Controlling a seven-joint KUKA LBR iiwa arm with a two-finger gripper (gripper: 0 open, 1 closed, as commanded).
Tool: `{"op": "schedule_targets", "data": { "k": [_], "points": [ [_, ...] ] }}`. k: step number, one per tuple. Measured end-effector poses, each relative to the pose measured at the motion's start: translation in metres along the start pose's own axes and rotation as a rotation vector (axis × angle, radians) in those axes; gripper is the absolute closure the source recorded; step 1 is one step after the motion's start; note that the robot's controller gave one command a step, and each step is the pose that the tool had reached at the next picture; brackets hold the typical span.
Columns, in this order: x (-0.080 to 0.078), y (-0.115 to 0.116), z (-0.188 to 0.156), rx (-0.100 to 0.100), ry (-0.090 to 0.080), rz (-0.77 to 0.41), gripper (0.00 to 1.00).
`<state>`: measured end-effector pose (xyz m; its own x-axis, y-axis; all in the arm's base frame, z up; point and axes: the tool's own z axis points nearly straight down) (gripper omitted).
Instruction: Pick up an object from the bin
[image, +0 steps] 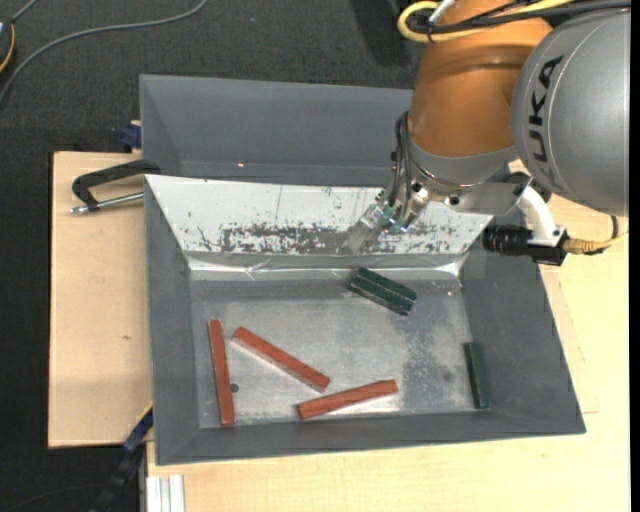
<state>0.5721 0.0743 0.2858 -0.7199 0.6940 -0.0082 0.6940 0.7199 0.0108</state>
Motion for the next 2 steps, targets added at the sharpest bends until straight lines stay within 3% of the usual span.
{"op": "schedule_targets", "data": {
  "k": [1,2],
  "points": [
    [0.051,-0.023,0.089,0.018,0.013,0.138,1.00],
    [0.084,0.011,0.115,0.013,0.011,0.126,1.00]
  ]
}}
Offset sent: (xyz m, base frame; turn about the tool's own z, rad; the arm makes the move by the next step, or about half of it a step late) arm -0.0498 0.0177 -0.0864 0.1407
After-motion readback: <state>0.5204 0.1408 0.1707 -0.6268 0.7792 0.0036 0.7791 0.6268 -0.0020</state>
